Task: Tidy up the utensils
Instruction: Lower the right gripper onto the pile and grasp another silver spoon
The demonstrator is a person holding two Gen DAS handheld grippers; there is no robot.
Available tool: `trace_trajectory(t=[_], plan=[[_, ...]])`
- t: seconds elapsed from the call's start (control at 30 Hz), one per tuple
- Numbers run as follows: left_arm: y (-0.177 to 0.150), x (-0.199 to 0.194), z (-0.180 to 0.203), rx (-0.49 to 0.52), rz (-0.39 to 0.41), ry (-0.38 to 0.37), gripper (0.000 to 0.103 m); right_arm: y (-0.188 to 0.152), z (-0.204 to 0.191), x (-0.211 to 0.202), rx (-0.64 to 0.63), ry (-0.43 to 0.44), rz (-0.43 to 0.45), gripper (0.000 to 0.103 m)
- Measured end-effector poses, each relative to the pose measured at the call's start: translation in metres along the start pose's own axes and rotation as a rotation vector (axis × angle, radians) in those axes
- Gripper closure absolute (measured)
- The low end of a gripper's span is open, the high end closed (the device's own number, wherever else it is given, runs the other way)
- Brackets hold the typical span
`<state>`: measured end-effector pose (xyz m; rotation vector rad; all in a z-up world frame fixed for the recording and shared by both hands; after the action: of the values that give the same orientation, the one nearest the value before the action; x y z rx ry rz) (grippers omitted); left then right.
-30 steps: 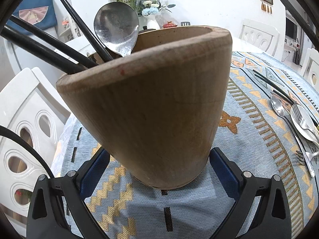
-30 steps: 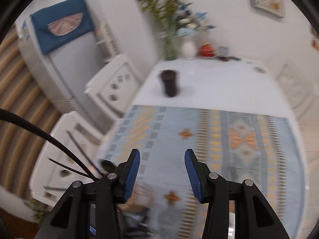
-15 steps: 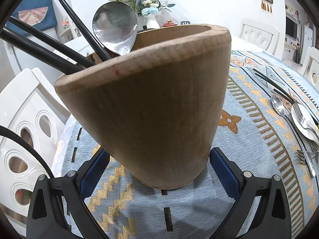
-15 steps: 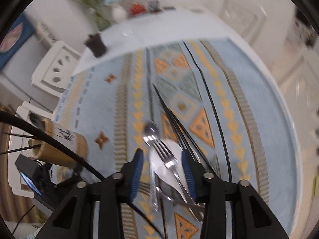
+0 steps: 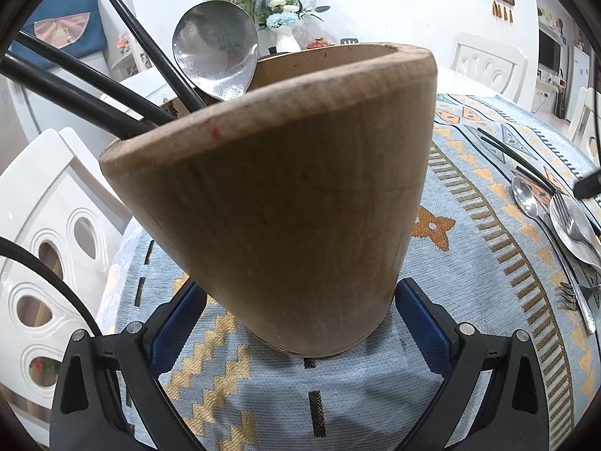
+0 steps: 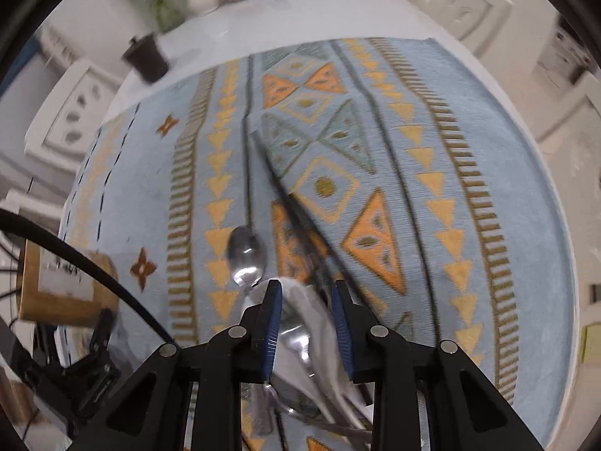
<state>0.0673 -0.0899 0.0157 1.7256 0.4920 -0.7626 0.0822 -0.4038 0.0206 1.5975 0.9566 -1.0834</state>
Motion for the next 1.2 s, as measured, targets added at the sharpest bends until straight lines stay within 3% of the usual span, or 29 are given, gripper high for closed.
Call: trace_trajectory(t=[0.13, 0.23, 0.37, 0.8, 0.83, 0.9, 0.93, 1.03, 1.07, 1.1, 1.17, 1.2], plan=[[0.000, 0.000, 0.000, 0.000, 0.000, 0.000, 0.002, -0.015, -0.009, 0.008, -0.095, -0.034, -0.056, 0.077], [0.001, 0.001, 0.000, 0.001, 0.000, 0.002, 0.002, -0.022, -0.007, 0.024, -0.088, -0.027, -0.101, 0.077], [-0.001, 0.002, 0.001, 0.003, -0.001, 0.002, 0.002, -0.015, -0.008, 0.032, -0.045, 0.052, -0.102, 0.076], [-0.001, 0.003, 0.000, 0.004, -0.002, 0.003, 0.002, -0.008, -0.047, 0.045, -0.121, 0.089, -0.161, 0.071], [-0.001, 0.003, 0.000, 0.003, -0.002, 0.003, 0.002, -0.008, -0.053, 0.046, -0.146, 0.096, -0.169, 0.068], [-0.001, 0.003, 0.001, 0.003, -0.002, 0.002, 0.002, -0.009, -0.065, 0.052, -0.172, 0.134, -0.190, 0.038], [-0.001, 0.003, 0.001, 0.003, -0.002, 0.003, 0.002, -0.010, -0.069, 0.053, -0.183, 0.137, -0.190, 0.034], [-0.001, 0.003, 0.000, 0.003, -0.002, 0.002, 0.002, -0.015, -0.088, 0.056, -0.282, 0.052, -0.148, 0.046], [-0.001, 0.004, 0.000, 0.002, -0.002, 0.001, 0.002, -0.016, -0.094, 0.056, -0.311, 0.009, -0.127, 0.060], [-0.001, 0.004, -0.001, 0.003, -0.002, 0.001, 0.002, -0.016, -0.097, 0.056, -0.314, 0.009, -0.123, 0.067], [-0.001, 0.004, -0.001, 0.002, -0.003, 0.001, 0.002, -0.014, -0.101, 0.050, -0.299, 0.053, -0.097, 0.071], [-0.001, 0.004, -0.001, 0.002, -0.003, 0.001, 0.002, -0.016, -0.099, 0.043, -0.297, 0.082, -0.084, 0.081]])
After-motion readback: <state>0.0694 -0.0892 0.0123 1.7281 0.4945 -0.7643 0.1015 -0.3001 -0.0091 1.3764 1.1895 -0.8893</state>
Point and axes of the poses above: each gripper's, at about its wrist camera, not at the fingertips, and x roughly the way its jaws point, z to its right, y to its top, the point moved 1 cm from there along x, roughly the way its jaws point
